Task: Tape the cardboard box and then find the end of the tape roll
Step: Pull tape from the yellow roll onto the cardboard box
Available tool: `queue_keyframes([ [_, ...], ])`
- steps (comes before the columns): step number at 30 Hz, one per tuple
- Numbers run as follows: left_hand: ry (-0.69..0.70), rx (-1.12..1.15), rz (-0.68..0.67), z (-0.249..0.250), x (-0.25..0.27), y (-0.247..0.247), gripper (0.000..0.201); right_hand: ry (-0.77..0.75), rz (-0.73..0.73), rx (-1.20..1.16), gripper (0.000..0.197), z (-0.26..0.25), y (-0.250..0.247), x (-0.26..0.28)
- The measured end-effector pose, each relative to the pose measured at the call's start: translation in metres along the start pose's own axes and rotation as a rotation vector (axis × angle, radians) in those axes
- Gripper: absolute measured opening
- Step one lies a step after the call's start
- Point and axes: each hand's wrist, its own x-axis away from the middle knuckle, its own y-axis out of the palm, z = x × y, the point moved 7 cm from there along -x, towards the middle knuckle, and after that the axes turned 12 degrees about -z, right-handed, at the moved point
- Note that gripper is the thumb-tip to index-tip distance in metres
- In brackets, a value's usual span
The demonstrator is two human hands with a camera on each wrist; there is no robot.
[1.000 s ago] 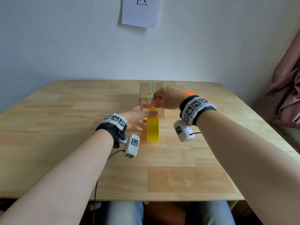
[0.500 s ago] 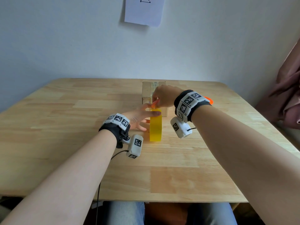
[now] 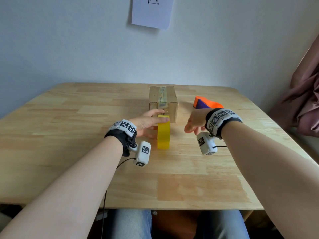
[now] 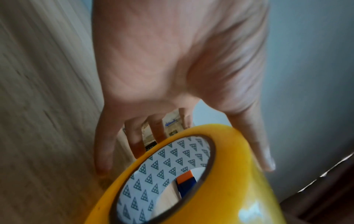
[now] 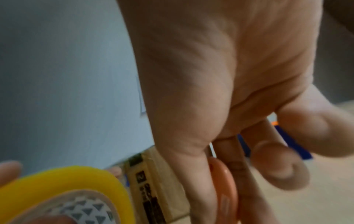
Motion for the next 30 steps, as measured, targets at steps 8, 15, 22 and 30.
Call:
queue_keyframes([
  [8, -0.018, -0.018, 0.006, 0.001, 0.000, 0.001, 0.101, 0.158, 0.076, 0.139, 0.069, 0.017, 0.005, -0.002],
  [15, -0.061, 0.073, -0.016, -0.001, 0.003, 0.000, 0.101, -0.240, -0.119, -0.562, 0.069, -0.039, 0.007, 0.002],
  [22, -0.140, 0.113, 0.097, 0.012, 0.007, -0.003, 0.031, -0.300, -0.207, -0.802, 0.046, -0.053, 0.022, -0.005],
  [30, -0.136, 0.182, 0.215, 0.012, 0.000, -0.023, 0.018, -0.343, -0.275, -0.891, 0.036, -0.054, 0.027, 0.011],
])
